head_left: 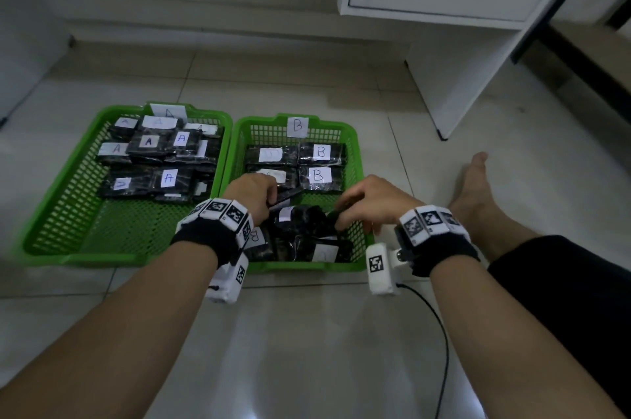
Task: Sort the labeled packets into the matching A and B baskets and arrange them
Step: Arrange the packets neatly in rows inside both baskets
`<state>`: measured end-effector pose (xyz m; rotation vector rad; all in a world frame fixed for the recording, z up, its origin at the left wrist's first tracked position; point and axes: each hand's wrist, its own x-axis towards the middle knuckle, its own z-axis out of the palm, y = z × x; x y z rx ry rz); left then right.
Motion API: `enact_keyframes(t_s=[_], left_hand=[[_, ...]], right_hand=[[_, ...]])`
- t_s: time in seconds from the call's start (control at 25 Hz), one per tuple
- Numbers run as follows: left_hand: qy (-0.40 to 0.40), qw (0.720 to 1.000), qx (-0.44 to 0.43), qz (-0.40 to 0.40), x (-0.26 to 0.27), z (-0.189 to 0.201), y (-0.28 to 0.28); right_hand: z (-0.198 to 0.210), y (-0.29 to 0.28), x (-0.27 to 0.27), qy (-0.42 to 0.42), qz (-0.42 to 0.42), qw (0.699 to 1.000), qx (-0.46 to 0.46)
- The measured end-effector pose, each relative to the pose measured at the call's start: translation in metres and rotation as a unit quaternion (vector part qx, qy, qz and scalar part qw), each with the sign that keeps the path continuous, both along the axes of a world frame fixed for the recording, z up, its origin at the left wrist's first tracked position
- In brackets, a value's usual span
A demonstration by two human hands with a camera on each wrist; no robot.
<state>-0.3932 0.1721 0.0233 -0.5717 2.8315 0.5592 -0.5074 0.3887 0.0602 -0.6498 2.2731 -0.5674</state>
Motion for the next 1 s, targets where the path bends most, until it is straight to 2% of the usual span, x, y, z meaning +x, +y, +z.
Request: enact_keyframes(t_s=[0.12,0.24,0.32,0.48,0.6,0.64,0.68,0.72,0.8,0.88,1.0], left_hand=[[0.033,0.996,0.067,0.050,0.002,0.006,-0.003],[0.063,0.988,0.106,0.097,0.000,0.012,-0.013],[0.092,0.973,0.166,0.132,-0.003,0.014,-0.021],[0.145,0.944,0.250,0.157,-0.002,0.014,-0.033],[0.165,0.936,0.257,0.172,0.000,0.018,-0.037],[0.163,0.927,0.288,0.179,0.000,0.019,-0.037],[0.155,0.905,0.347,0.191,-0.001,0.020,-0.036],[0.141,0.869,0.426,0.209,-0.002,0.021,-0.034],[0.119,0.775,0.563,0.259,-0.004,0.020,-0.028],[0.129,0.705,0.627,0.305,-0.010,0.016,-0.023],[0.138,0.637,0.670,0.356,-0.023,0.008,-0.018]], right_hand=[[0.012,0.011,-0.011,-0.056,-0.071,0.992,-0.085],[0.017,0.016,-0.019,-0.068,-0.083,0.982,-0.156],[0.016,0.012,-0.021,-0.085,-0.083,0.973,-0.200],[0.005,0.002,-0.018,-0.069,-0.095,0.966,-0.231],[-0.003,-0.004,-0.020,-0.051,-0.148,0.949,-0.274],[-0.006,-0.005,-0.021,-0.053,-0.174,0.940,-0.289],[-0.009,-0.005,-0.023,-0.059,-0.197,0.931,-0.301],[-0.013,-0.006,-0.026,-0.072,-0.217,0.923,-0.310],[-0.019,-0.008,-0.028,-0.123,-0.235,0.906,-0.331],[-0.022,-0.011,-0.025,-0.168,-0.240,0.892,-0.345],[-0.021,-0.013,-0.019,-0.176,-0.268,0.869,-0.377]])
